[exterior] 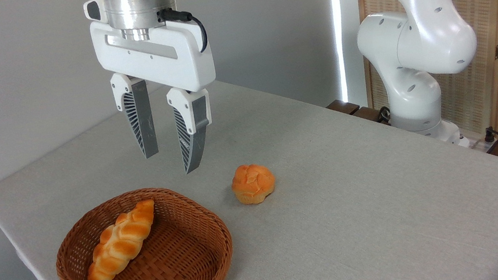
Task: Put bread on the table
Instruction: 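Move the open gripper down over the braided roll in the basket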
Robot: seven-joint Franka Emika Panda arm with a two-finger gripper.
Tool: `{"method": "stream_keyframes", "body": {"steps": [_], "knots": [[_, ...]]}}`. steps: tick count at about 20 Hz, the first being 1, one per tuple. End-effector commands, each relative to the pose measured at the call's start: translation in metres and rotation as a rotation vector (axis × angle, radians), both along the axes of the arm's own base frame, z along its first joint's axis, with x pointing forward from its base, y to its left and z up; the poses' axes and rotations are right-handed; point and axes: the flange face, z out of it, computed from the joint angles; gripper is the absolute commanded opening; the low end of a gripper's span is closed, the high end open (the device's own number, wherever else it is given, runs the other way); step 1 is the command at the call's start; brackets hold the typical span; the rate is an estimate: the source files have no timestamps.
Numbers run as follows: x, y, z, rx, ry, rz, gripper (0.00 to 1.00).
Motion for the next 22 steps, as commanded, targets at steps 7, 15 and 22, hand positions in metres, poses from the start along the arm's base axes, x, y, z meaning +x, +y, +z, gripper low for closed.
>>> {"method": "stream_keyframes", "body": {"steps": [7,15,22], "knots": [[0.000,-0.004,0.002,-0.035,-0.008,-0.014,1.00],[0.011,-0.016,0.000,-0.105,-0.072,-0.006,1.00],[0.020,-0.039,-0.021,-0.150,-0.046,-0.015,1.00]]}}
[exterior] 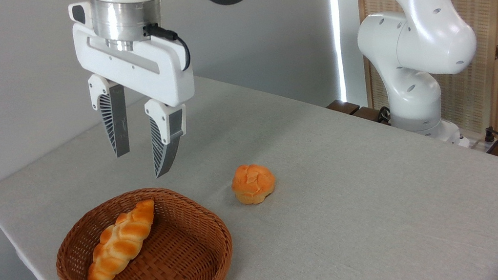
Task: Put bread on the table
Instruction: 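Move the open gripper down over the braided roll in the basket, then lower the gripper fingers around the braided roll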
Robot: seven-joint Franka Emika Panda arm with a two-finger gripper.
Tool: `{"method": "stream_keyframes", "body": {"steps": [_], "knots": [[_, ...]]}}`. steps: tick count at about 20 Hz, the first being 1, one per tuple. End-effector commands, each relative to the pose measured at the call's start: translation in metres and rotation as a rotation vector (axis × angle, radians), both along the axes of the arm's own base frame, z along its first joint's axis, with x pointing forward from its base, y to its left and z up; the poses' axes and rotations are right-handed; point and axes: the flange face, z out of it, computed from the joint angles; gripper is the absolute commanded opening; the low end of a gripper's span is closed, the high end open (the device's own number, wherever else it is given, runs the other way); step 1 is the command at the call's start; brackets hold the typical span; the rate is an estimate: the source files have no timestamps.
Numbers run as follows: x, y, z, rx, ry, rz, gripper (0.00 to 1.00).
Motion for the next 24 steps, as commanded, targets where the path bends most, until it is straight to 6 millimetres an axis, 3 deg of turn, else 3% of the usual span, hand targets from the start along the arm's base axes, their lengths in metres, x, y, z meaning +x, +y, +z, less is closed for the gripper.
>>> {"method": "stream_keyframes", "body": {"steps": [1,4,9,13,18,21,24], "knots": [[0.005,-0.017,-0.016,-0.020,0.015,-0.020,1.00],[0.009,-0.035,-0.033,-0.027,0.050,-0.007,1.00],[0.021,-0.040,-0.047,-0.038,0.019,0.016,1.00],[0.036,-0.041,-0.077,-0.079,0.056,0.112,1.00],[0.046,-0.043,-0.095,-0.113,0.068,0.227,1.00],[0.049,-0.061,-0.112,-0.107,0.075,0.199,1.00],[0.055,-0.063,-0.121,-0.115,0.064,0.206,1.00]]}}
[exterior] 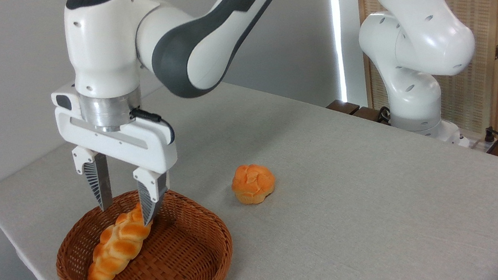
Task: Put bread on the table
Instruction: 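Lower the gripper fingers around the braided roll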
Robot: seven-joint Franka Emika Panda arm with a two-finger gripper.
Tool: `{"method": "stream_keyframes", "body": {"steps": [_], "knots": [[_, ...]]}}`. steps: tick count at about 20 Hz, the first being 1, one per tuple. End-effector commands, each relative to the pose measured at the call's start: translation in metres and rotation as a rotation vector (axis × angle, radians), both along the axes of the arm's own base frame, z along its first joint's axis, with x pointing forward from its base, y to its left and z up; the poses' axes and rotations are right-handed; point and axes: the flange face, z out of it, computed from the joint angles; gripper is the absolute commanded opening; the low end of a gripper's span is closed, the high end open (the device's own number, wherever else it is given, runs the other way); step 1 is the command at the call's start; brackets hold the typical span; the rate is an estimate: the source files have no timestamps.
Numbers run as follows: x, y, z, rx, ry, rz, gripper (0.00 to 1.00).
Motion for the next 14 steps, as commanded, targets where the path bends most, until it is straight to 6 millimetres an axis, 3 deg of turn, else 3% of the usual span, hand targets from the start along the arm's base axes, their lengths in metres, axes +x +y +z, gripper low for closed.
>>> {"method": "stream_keyframes", "body": {"steps": [1,3,14], "knots": [[0.006,-0.006,-0.009,-0.027,-0.020,0.021,1.00],[0.005,-0.023,-0.017,-0.030,-0.019,-0.005,1.00],[0.012,-0.026,-0.040,-0.014,-0.015,-0.022,1.00]]}}
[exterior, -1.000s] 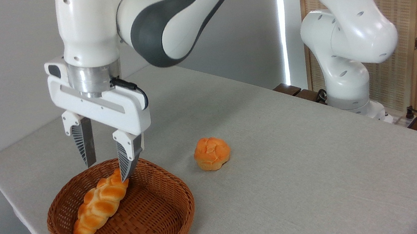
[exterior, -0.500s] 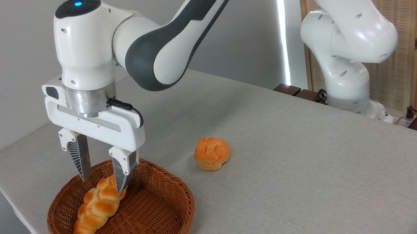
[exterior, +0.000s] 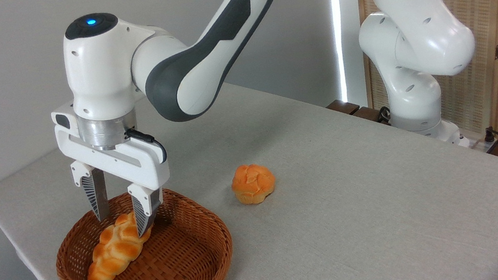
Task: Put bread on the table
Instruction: 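Lower the gripper fingers around the braided roll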
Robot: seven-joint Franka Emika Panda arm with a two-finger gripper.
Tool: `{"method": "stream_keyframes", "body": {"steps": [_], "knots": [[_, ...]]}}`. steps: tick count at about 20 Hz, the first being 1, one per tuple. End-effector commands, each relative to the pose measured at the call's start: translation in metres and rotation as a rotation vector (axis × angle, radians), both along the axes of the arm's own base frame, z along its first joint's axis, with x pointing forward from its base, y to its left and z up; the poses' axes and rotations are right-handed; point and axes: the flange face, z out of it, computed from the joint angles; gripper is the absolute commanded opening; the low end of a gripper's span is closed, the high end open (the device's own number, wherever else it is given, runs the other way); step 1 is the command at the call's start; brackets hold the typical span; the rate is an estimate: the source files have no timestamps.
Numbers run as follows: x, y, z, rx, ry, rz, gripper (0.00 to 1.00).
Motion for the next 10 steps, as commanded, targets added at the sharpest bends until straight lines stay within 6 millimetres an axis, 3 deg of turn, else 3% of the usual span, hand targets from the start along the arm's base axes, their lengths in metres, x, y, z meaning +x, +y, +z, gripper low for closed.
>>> {"method": "stream_keyframes", "body": {"steps": [1,6,8,10], "knots": [[0.003,0.000,-0.006,0.003,-0.015,-0.004,1.00],[0.005,0.001,-0.017,0.061,-0.013,-0.036,0.98],[0.005,0.001,-0.017,0.077,-0.016,-0.046,0.78],[0.004,0.001,-0.016,0.077,-0.018,-0.047,0.49]]}}
